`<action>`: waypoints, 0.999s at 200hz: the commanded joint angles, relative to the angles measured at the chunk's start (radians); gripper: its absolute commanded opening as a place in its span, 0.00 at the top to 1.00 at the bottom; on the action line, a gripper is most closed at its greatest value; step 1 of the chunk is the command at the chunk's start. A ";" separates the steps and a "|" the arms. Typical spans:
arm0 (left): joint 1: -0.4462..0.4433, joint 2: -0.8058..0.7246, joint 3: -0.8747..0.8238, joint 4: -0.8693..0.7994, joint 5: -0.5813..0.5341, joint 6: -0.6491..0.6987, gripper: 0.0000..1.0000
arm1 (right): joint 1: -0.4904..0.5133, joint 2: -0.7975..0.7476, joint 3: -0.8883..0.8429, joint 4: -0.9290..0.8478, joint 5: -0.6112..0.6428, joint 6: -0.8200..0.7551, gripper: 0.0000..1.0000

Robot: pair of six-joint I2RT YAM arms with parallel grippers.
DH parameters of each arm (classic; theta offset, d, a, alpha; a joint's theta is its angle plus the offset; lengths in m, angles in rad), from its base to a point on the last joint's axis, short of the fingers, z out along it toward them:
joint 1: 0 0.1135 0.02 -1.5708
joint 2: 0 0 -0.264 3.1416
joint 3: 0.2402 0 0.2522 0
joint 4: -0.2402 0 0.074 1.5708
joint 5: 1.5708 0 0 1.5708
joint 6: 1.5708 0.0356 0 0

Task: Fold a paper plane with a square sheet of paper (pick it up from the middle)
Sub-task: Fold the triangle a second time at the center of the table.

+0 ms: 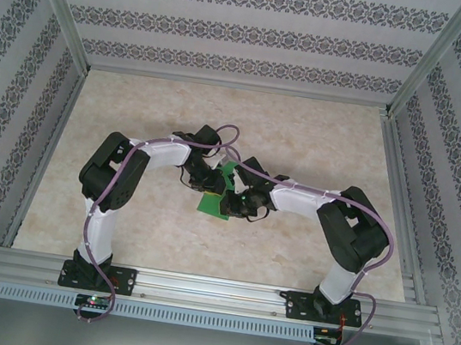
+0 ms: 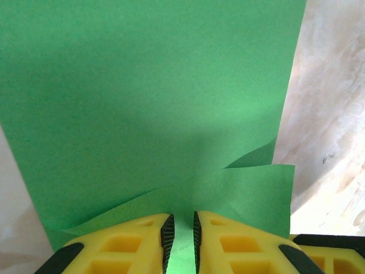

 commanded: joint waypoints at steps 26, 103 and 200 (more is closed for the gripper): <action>-0.004 0.084 -0.021 -0.026 -0.121 0.030 0.76 | -0.004 0.022 -0.015 -0.003 0.008 -0.019 0.86; 0.000 0.080 -0.020 -0.017 -0.153 0.012 0.76 | -0.009 0.014 -0.046 0.006 0.012 -0.014 0.87; 0.003 0.077 -0.013 -0.002 -0.167 -0.010 0.76 | -0.005 -0.011 -0.111 0.023 -0.005 0.004 0.86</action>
